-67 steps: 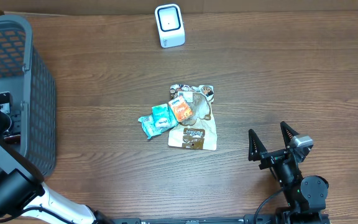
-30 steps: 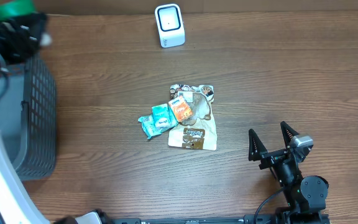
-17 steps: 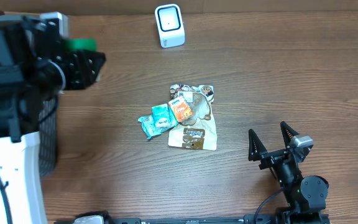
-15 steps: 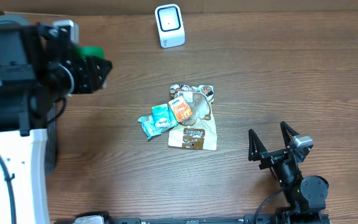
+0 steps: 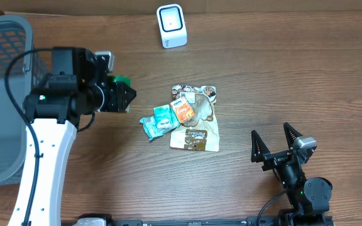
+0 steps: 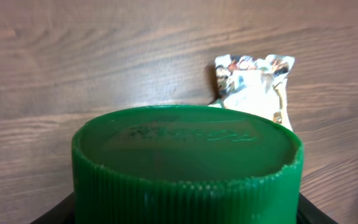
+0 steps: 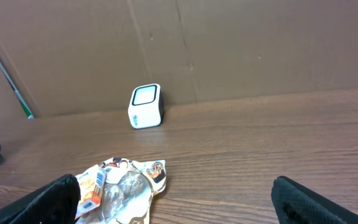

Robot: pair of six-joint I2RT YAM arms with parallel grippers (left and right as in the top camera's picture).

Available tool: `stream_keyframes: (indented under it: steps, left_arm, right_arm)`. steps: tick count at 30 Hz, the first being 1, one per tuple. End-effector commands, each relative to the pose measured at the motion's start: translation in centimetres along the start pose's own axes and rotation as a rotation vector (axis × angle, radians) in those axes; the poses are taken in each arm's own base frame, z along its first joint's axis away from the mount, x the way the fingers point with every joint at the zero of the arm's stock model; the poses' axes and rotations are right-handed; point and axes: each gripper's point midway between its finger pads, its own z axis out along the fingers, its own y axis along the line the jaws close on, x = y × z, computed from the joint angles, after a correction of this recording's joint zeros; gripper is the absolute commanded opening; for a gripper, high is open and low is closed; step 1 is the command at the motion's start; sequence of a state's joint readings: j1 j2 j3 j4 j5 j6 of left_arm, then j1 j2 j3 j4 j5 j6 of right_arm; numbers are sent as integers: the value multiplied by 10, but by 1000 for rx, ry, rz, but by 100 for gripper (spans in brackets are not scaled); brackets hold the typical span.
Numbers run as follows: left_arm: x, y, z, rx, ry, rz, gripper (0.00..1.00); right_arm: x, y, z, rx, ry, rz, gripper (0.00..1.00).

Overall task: Scan the item barcode
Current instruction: 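Lift the green-lidded jar out of the basket toward the table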

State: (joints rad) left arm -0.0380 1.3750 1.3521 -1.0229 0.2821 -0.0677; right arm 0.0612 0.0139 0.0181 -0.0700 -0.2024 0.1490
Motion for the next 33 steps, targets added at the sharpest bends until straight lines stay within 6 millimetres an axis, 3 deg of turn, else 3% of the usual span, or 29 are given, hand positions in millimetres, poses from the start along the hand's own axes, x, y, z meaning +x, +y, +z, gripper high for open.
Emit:
stream_keyframes:
  steps: [1,8,13,19,23,29,33]
  left_arm:
    - [11,0,10,4,12,20,25]
    - [8,0,45,14,-60,62,25]
    - [-4,9,74,-26,-196,53,26]
    - [-18,10,102,-22,-411,163,31]
    - [-23,12,120,-19,-499,222,28]
    - [-18,24,168,-34,-476,269,16]
    - [-19,28,191,-24,-501,275,15]
  right_arm:
    - [1,-1,0,5,-7,-4,100]
    - [1,-1,0,5,-7,-4,100]
    - [1,-1,0,5,-7,-4,100]
    - [1,-1,0,5,-7,-4,100]
    - [1,-1,0,5,-7,-4,100]
    - [1,-1,0,5,-7,-4,100]
    - [1,-1,0,5,-7,-4,100]
